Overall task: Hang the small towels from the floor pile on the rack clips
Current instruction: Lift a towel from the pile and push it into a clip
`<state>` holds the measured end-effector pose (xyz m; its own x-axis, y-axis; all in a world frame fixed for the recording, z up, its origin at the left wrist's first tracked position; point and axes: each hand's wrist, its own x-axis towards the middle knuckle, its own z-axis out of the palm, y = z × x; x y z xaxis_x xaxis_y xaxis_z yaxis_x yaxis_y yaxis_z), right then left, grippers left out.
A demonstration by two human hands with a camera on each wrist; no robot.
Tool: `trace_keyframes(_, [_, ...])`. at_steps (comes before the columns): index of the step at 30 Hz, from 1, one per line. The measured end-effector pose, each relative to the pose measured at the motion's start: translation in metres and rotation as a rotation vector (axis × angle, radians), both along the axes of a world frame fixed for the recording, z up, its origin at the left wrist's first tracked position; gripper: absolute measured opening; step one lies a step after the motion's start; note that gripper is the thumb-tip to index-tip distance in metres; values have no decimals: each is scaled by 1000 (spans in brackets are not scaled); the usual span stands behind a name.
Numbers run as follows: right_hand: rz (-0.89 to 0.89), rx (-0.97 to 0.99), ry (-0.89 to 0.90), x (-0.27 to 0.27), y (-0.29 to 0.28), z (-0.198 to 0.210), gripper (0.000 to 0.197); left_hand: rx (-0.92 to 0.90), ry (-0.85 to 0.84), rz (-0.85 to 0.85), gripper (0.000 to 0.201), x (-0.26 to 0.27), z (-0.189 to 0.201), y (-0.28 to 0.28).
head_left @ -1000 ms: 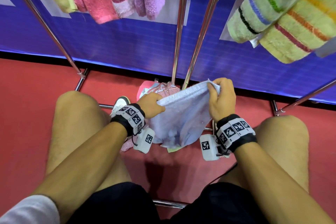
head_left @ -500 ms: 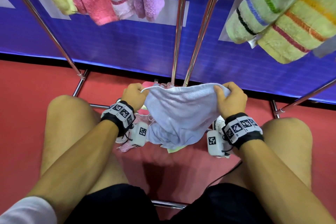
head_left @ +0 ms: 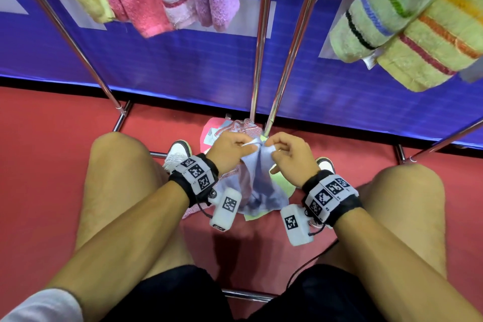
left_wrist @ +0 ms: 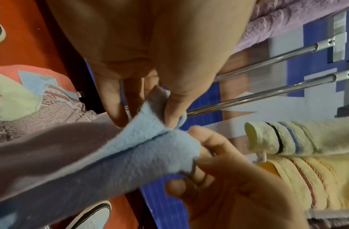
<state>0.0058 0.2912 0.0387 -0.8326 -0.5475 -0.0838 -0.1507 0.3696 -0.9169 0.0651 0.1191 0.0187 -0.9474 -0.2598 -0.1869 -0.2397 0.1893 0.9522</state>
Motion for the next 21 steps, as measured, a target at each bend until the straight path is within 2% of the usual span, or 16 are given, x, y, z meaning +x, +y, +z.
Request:
trace_keyframes(2, [13,-7,-34,0,-2,1,44,13,-13,16,9,0,-1,6])
trace_keyframes(4, [22,2,17,-2,-2,-1,47,68,-22,59,4,1,3,9])
trace_keyframes(6, [22,10,105,-2,-1,-3,47,121,-28,129,20,-1,7,8])
trace_keyframes(10, [-42,33,182,-4,-1,-8,29,223,-37,122,27,1,14,8])
trace_keyframes(15, [4,42,259,-4,3,-10,9,229,-31,64,32,4,18,15])
trace_keyframes(17, [14,49,339,-5,4,-10,5,246,-28,83,35,4,17,17])
trace_keyframes(21, [49,85,414,-7,4,-10,6,308,-25,163,23,4,21,19])
